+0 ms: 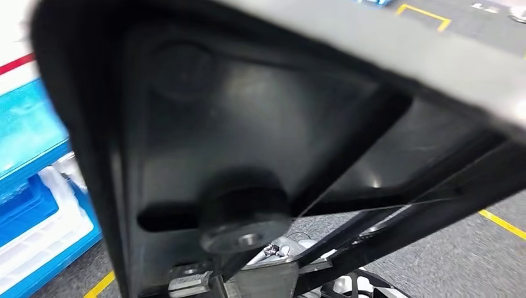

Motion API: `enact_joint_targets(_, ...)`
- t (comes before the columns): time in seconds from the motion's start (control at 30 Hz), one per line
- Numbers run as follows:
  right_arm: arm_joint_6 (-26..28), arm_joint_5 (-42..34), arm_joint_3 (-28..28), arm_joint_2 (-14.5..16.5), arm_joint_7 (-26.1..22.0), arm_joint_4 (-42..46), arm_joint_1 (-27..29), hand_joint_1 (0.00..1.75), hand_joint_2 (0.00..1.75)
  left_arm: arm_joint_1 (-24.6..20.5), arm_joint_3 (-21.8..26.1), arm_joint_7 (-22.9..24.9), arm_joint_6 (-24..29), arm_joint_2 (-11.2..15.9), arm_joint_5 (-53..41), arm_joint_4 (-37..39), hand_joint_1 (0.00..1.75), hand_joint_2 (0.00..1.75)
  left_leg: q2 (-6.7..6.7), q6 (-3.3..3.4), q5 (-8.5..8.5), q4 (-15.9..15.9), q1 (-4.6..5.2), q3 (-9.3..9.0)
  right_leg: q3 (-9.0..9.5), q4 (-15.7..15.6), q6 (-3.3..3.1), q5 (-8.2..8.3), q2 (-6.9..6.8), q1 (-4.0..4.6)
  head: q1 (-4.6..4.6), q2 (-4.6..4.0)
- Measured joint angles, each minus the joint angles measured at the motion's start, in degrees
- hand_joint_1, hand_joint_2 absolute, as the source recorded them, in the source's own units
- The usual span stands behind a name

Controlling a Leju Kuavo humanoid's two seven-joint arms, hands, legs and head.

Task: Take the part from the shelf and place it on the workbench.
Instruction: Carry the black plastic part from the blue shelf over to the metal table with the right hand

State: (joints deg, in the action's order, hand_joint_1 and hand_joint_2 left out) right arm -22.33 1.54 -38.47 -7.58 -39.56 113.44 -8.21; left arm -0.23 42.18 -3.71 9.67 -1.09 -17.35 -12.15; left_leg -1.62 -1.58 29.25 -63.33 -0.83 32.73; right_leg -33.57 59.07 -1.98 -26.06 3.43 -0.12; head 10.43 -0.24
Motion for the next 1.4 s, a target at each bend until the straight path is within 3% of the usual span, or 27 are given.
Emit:
enact_joint_targets(0.07,-0.77,-0.01,0.31,0.84,-0.02,-0.36,-0.2,1.66,1.75,0.07,0.42,-0.81,0.18,0.13,-0.02,-0.01,0.0,1.75,-1.86,0.29,-1.31,4.51,-0.11,-1.91,-0.5,0.27,0.65,0.18,1.1,0.0,-0.09,0.0)
enact_joint_targets(0.13,-1.31,0.22,0.53,1.44,-0.03,-0.71,-0.38,1.66,1.75,0.05,0.75,-1.83,0.16,0.29,-0.1,-0.1,0.0,1.75,-1.55,0.87,-1.33,5.09,0.03,-2.0,-1.0,0.22,1.47,0.59,2.1,-0.16,-0.22,0.01)
enact_joint_targets(0.17,-1.4,0.45,0.61,1.62,-0.04,-0.82,-0.43,1.66,1.75,0.0,0.88,-2.28,0.07,0.38,-0.22,-0.17,0.0,1.75,-1.0,1.28,-1.56,5.33,0.01,-1.99,-1.17,0.34,1.77,0.59,1.93,-0.22,-0.28,0.01)
enact_joint_targets(0.23,-1.3,0.96,0.66,1.82,-0.05,-0.99,-0.7,1.66,1.75,-0.04,1.04,-3.02,-0.19,0.51,-0.57,-0.26,0.0,1.75,0.15,2.07,-2.05,5.82,-0.07,-1.96,-2.15,2.32,2.16,-0.87,0.09,-0.1,-0.62,0.0)
enact_joint_targets(0.27,-1.18,1.23,0.66,1.86,-0.05,-1.14,-0.93,1.66,1.75,-0.02,1.1,-3.4,-0.43,0.62,-0.73,-0.27,0.0,1.75,0.79,2.33,-2.2,5.93,0.01,-1.89,-3.33,4.99,2.25,-2.59,-1.28,-0.11,-0.86,0.0)
enact_joint_targets(0.33,-0.5,2.2,0.63,1.9,-0.08,-1.83,-1.47,1.66,1.75,0.09,1.35,-4.21,-1.19,1.0,-1.13,-0.28,0.0,1.75,2.14,2.54,-2.27,5.91,0.26,-1.63,-6.65,12.3,2.44,-6.33,-2.68,-0.18,-1.25,0.01)
enact_joint_targets(0.37,0.02,2.96,0.53,1.88,-0.08,-2.38,-1.63,1.66,1.75,0.1,1.53,-4.52,-1.62,1.19,-1.36,-0.28,0.0,1.75,2.83,2.55,-2.28,5.88,0.33,-1.54,-7.67,14.73,2.5,-7.02,-2.86,-0.24,-1.29,0.01)
enact_joint_targets(0.4,0.61,3.73,0.38,1.85,-0.07,-3.0,-1.78,1.66,1.75,0.05,1.72,-4.75,-1.97,1.37,-1.64,-0.28,0.0,1.75,3.49,2.55,-2.26,5.84,0.37,-1.48,-7.79,15.34,2.49,-6.71,-3.02,-0.27,-1.31,0.01)
enact_joint_targets(0.43,1.1,4.39,0.19,1.82,-0.06,-3.6,-1.95,1.66,1.75,-0.02,1.86,-4.9,-2.26,1.5,-1.84,-0.28,0.0,1.75,4.11,2.51,-2.23,5.79,0.39,-1.47,-6.72,13.63,2.42,-5.37,-3.31,-0.27,-1.34,0.01)
enact_joint_targets(0.47,1.47,4.82,0.02,1.79,-0.05,-4.11,-2.16,1.66,1.75,-0.11,1.95,-4.97,-2.47,1.6,-2.0,-0.29,0.0,1.75,4.66,2.43,-2.18,5.75,0.4,-1.52,-4.6,9.97,2.25,-3.46,-4.04,-0.21,-1.38,0.01)
enact_joint_targets(0.53,1.76,5.13,-0.19,1.78,-0.08,-4.76,-2.8,1.66,1.75,-0.19,2.03,-5.02,-2.69,1.74,-2.11,-0.3,0.0,1.75,5.59,2.09,-1.99,5.61,0.62,-1.6,-0.75,2.72,1.74,-1.19,-6.22,0.25,-1.45,0.01)
enact_joint_targets(0.6,1.87,5.32,-0.37,1.79,-0.1,-5.23,-3.31,1.66,1.75,-0.19,2.08,-5.04,-2.78,1.85,-2.3,-0.31,0.0,1.75,6.55,1.57,-1.88,5.55,0.85,-1.64,0.23,0.17,1.2,-1.06,-6.99,0.75,-1.52,0.01)
enact_joint_targets(0.67,2.36,5.92,-0.65,1.79,-0.1,-5.96,-3.53,1.66,1.75,-0.28,2.1,-5.1,-2.89,1.91,-2.86,-0.33,0.0,1.75,7.25,0.94,-1.67,5.51,0.84,-1.72,0.09,-0.21,0.62,-0.72,-5.84,0.69,-1.55,0.01)
enact_joint_targets(0.73,3.07,6.81,-0.92,1.81,-0.1,-7.13,-3.97,1.66,1.75,-0.37,2.11,-5.32,-3.18,1.99,-3.67,-0.39,0.0,1.75,5.46,0.38,-0.04,3.46,0.62,-0.98,0.16,-0.63,-0.01,-0.33,-4.81,0.4,-1.55,0.01)
enact_joint_targets(0.8,4.09,8.13,-1.16,1.84,-0.1,-8.93,-4.49,1.66,1.75,-0.3,2.22,-5.6,-3.75,2.17,-4.48,-0.44,0.0,1.75,2.87,0.09,3.38,-2.62,0.43,1.68,0.12,-0.76,-0.44,-0.1,-3.83,0.34,-1.54,0.02)
enact_joint_targets(0.87,5.92,9.92,-1.45,1.75,-0.08,-11.6,-4.7,1.66,1.75,-0.14,2.45,-5.72,-4.39,2.33,-5.41,-0.44,0.0,1.75,2.18,0.0,5.84,-9.39,0.4,4.9,-0.05,-0.64,-0.61,0.0,-2.58,0.41,-1.53,0.01)
enact_joint_targets(0.9,6.99,10.69,-1.62,1.63,-0.06,-13.02,-4.73,1.66,1.75,-0.08,2.53,-5.7,-4.68,2.36,-5.94,-0.44,0.0,1.75,2.12,0.0,5.68,-10.67,0.39,5.58,-0.12,-0.53,-0.64,0.02,-1.89,0.44,-1.53,0.01)
enact_joint_targets(0.97,8.93,11.62,-1.9,1.34,-0.04,-15.22,-4.73,1.66,1.75,-0.12,2.57,-5.64,-5.12,2.36,-6.87,-0.44,0.0,1.75,1.83,0.15,2.36,-6.41,0.28,3.68,-0.16,-0.28,-0.6,0.03,-0.59,0.42,-1.53,0.01)
enact_joint_targets(1.03,10.74,12.09,-2.11,0.82,-0.05,-16.35,-4.6,1.66,1.75,-0.22,2.58,-5.61,-5.61,2.36,-7.73,-0.44,0.0,1.75,-0.27,0.4,-0.74,1.17,0.08,0.15,-0.35,0.07,-0.27,-0.01,0.64,0.42,-1.55,0.0)
enact_joint_targets(1.1,12.16,12.88,-2.12,0.09,-0.07,-16.44,-3.75,1.66,1.75,-0.28,2.58,-5.63,-6.08,2.36,-8.94,-0.44,0.0,1.75,-1.82,0.73,-1.44,4.74,0.13,-1.47,-0.77,0.27,0.41,0.14,1.7,0.32,-1.57,0.01)
enact_joint_targets(1.17,12.76,14.14,-1.57,-0.64,-0.07,-15.58,-1.67,1.66,1.75,-0.36,2.53,-5.72,-6.4,2.36,-10.42,-0.44,0.0,1.75,-1.0,1.32,-1.66,5.15,0.19,-1.57,-1.07,0.24,1.14,0.32,2.43,0.17,-1.58,0.02)
enact_joint_targets(1.23,12.67,15.22,-0.41,-1.34,-0.1,-14.06,0.59,1.66,1.75,-0.48,2.45,-5.82,-6.57,2.36,-11.62,-0.44,0.0,1.75,0.14,2.09,-2.05,5.7,0.07,-1.67,-1.87,1.72,1.71,-0.87,0.94,0.25,-1.82,0.02)
enact_joint_targets(1.33,11.89,15.99,1.48,-1.92,-0.16,-12.21,2.81,1.66,1.75,-0.44,2.32,-5.81,-6.75,2.36,-13.03,-0.44,0.0,1.75,2.16,2.76,-2.15,5.97,0.22,-1.63,-6.29,11.01,2.25,-6.02,-2.35,0.11,-2.34,0.02)
enact_joint_targets(1.4,11.16,16.17,2.39,-2.01,-0.17,-11.42,4.33,1.66,1.75,-0.42,2.07,-5.72,-6.97,2.37,-13.9,-0.44,0.0,1.75,3.56,2.84,-1.99,5.92,0.32,-1.6,-8.39,15.45,2.5,-7.2,-2.83,-0.18,-2.37,0.02)
